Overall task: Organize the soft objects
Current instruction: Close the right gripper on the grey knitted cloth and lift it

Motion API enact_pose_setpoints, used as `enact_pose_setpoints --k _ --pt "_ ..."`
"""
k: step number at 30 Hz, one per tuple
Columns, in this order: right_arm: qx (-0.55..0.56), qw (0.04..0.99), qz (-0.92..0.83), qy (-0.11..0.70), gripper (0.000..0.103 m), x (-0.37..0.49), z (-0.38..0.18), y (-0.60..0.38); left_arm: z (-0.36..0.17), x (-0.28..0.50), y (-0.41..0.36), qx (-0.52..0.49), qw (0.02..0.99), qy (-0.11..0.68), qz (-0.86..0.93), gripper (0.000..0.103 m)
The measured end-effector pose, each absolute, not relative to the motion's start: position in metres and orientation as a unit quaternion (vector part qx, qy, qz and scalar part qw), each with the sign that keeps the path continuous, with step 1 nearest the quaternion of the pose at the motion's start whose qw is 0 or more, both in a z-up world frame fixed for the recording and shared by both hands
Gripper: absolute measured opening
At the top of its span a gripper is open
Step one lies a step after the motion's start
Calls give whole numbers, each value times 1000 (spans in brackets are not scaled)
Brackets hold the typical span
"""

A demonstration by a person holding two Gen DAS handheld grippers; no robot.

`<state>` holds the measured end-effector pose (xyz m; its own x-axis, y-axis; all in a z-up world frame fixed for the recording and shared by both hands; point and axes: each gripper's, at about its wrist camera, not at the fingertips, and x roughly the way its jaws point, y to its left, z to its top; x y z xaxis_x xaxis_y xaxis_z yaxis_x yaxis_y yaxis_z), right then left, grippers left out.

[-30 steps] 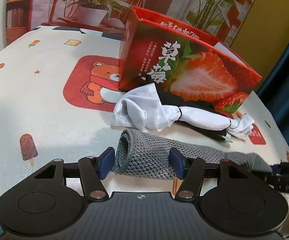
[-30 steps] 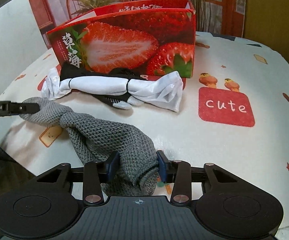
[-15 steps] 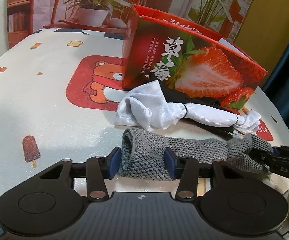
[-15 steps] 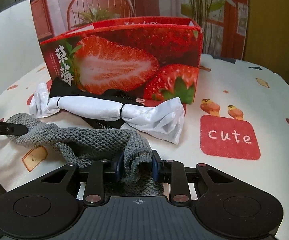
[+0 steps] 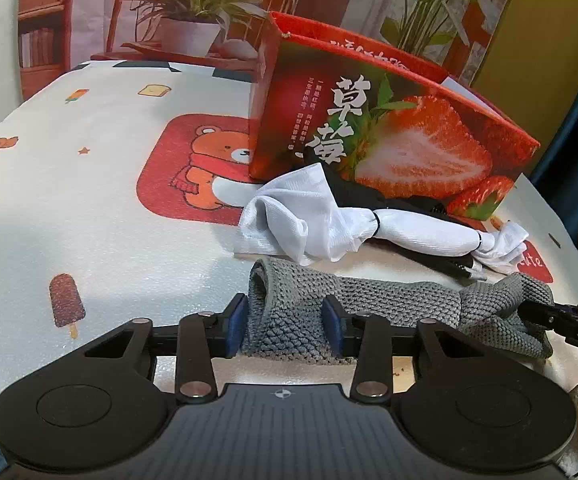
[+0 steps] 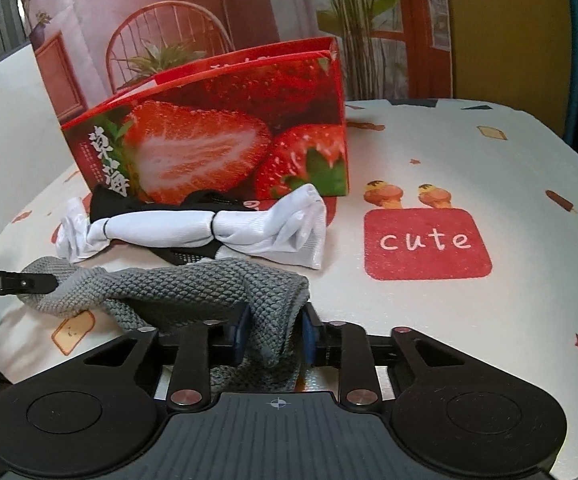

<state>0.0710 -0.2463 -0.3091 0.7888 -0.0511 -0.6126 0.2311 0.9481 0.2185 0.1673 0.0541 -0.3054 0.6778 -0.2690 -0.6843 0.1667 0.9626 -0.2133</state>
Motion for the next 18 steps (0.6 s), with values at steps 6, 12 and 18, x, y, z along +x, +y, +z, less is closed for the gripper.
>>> enact_pose_setpoints --k 6,12,18 --pt "145 937 -69 309 14 70 -306 -244 -304 166 53 -64 914 381 -122 33" --pt "147 937 -68 311 14 70 -307 -244 -303 165 53 -63 915 378 -125 27" --pt "156 937 -66 305 12 69 -305 -245 -297 161 58 -82 918 363 -139 16"
